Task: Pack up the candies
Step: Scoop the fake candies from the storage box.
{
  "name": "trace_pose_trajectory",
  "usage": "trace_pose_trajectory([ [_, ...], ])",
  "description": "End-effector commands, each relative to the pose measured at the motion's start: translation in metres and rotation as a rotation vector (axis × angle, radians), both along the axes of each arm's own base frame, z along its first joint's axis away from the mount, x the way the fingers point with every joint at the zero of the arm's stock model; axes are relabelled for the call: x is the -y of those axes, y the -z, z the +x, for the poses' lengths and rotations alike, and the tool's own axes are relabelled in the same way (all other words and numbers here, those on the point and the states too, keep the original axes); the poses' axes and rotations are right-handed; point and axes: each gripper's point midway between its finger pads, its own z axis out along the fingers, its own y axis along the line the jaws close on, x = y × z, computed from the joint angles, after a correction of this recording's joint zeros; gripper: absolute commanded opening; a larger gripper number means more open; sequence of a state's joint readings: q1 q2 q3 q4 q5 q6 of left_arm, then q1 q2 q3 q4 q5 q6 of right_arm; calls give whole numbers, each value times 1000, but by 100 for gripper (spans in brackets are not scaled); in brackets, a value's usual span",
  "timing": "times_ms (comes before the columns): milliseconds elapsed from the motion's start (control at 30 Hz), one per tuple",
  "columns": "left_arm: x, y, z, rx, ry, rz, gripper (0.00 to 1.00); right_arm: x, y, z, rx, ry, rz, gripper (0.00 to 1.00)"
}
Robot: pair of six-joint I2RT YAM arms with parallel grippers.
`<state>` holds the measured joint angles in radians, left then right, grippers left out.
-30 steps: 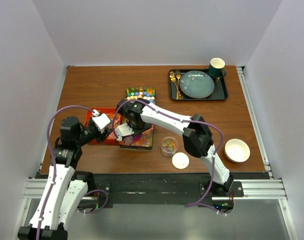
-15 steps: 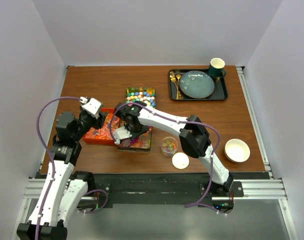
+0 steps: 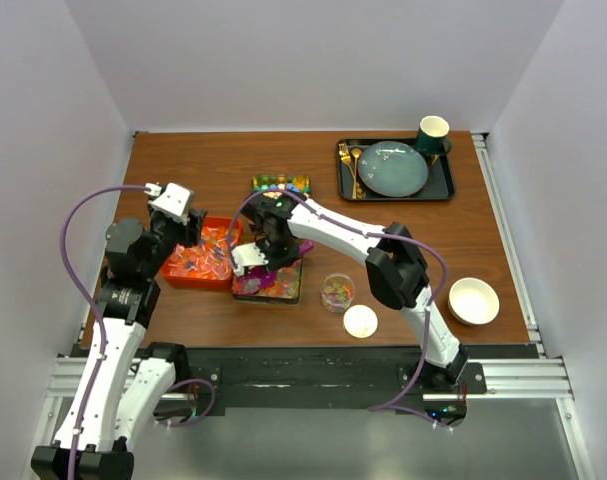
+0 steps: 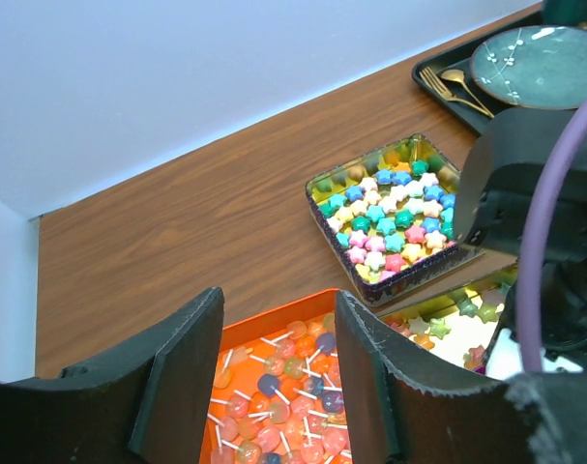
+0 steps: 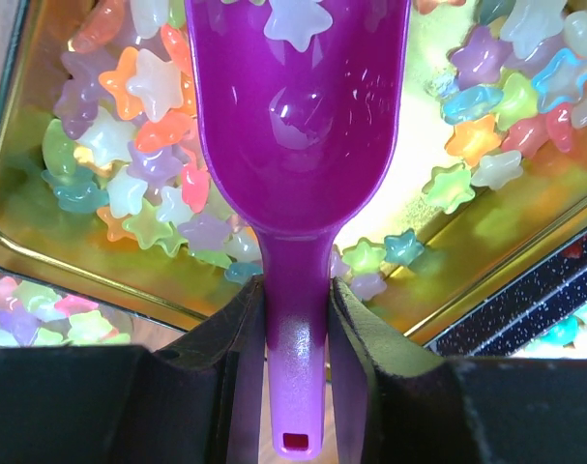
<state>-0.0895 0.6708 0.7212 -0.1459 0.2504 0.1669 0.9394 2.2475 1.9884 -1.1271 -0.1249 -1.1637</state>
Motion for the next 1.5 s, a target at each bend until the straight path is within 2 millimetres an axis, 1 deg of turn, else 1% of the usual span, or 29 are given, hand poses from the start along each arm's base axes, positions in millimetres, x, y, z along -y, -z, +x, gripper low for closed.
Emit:
trace_pose_trajectory([
  [0, -8, -25, 5, 52, -44, -12, 55, -9, 8, -27, -151, -69, 102, 0],
  [33, -8, -25, 5, 54, -46, -8, 55, -6, 10, -30, -161, -76, 102, 0],
  [67, -9, -26, 6, 56, -49, -5, 55, -5, 5, -30, -154, -84, 111, 0],
  [133, -10, -24, 7, 55, -54, 5, 55, -4, 5, -32, -160, -87, 116, 0],
  [200, -11, -22, 7, 53, -56, 14, 55, -4, 2, -31, -186, -61, 141, 0],
  [300, -13, -18, 8, 47, -62, 25, 55, -1, 3, -33, -215, -32, 148, 0],
  [500, -14, -12, 9, 35, -61, 32, 55, 1, 4, -30, -257, 37, 190, 0],
  [600, -14, -9, 10, 29, -58, 34, 55, 5, 7, -30, -277, 57, 189, 0],
  [800, -13, -6, 11, 21, -48, 40, 56, 8, 5, -25, -274, 82, 206, 0],
  [967, -12, -6, 10, 23, -45, 34, 57, 9, 0, -22, -318, 159, 242, 0],
  [1033, -14, -4, 11, 21, -54, 36, 58, 9, 1, -21, -322, 176, 259, 0],
  [1067, -16, -2, 12, 18, -66, 39, 59, 10, -2, -22, -323, 186, 271, 0],
  [1100, -16, -1, 12, 15, -68, 41, 59, 11, 2, -23, -322, 193, 278, 0],
  [1267, -16, -1, 13, 11, -64, 45, 59, 12, 2, -24, -322, 225, 311, 0],
  [1367, -15, 1, 14, 5, -57, 51, 59, 16, 2, -21, -313, 253, 327, 0],
  [1400, -15, 1, 15, 4, -57, 53, 59, 14, -1, -17, -296, 252, 351, 0],
  [1467, -15, 3, 16, 0, -57, 56, 59, 19, 0, -16, -296, 274, 354, 0],
])
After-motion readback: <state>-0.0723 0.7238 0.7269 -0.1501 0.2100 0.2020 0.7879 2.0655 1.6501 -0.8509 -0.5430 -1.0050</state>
